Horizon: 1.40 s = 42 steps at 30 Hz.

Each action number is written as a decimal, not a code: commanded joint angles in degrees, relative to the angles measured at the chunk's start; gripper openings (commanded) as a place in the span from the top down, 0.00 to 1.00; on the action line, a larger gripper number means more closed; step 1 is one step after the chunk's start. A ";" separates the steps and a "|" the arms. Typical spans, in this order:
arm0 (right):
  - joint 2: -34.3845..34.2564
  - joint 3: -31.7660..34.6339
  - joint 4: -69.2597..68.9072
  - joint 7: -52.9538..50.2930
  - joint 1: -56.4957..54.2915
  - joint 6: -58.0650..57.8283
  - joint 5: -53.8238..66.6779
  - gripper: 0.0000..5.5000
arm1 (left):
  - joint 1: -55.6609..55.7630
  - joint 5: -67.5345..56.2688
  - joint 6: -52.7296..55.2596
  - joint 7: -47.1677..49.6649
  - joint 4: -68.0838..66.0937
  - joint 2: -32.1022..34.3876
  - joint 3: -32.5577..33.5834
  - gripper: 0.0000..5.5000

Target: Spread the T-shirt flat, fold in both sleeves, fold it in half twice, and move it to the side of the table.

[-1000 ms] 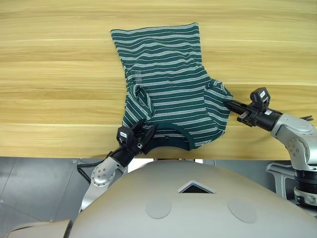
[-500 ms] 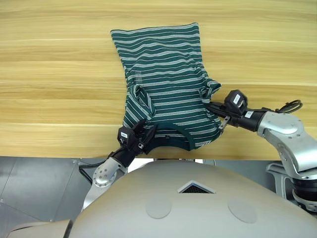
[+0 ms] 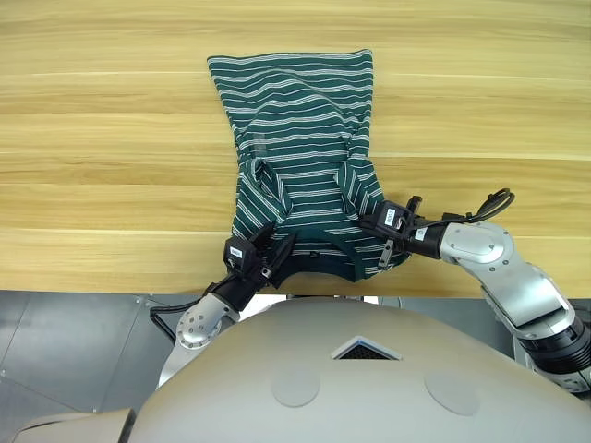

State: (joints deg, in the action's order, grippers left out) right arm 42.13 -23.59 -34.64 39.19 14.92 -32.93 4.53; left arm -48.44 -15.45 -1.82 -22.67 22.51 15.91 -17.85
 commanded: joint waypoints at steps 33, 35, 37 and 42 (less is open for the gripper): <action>-5.62 9.57 -4.69 0.95 -1.28 -8.75 20.90 0.26 | -4.45 -5.95 -2.54 -7.43 7.05 5.23 6.07 0.30; -5.81 10.61 -3.05 1.87 -1.43 -7.27 21.52 0.26 | -5.66 -10.88 -3.29 -10.49 10.92 6.25 6.39 0.27; -6.15 11.91 -1.49 3.13 -1.59 -5.58 22.68 0.26 | -6.79 -15.19 -3.71 -13.05 14.40 7.39 7.36 0.27; -1.76 26.43 11.29 17.12 -2.92 21.28 21.44 0.26 | -8.56 -20.45 -10.15 -20.54 17.64 13.26 23.25 0.27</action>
State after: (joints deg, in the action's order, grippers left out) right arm 36.86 -4.81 -29.92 50.48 13.52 -22.81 26.90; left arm -56.46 -35.60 -8.96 -40.64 40.54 25.89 -2.88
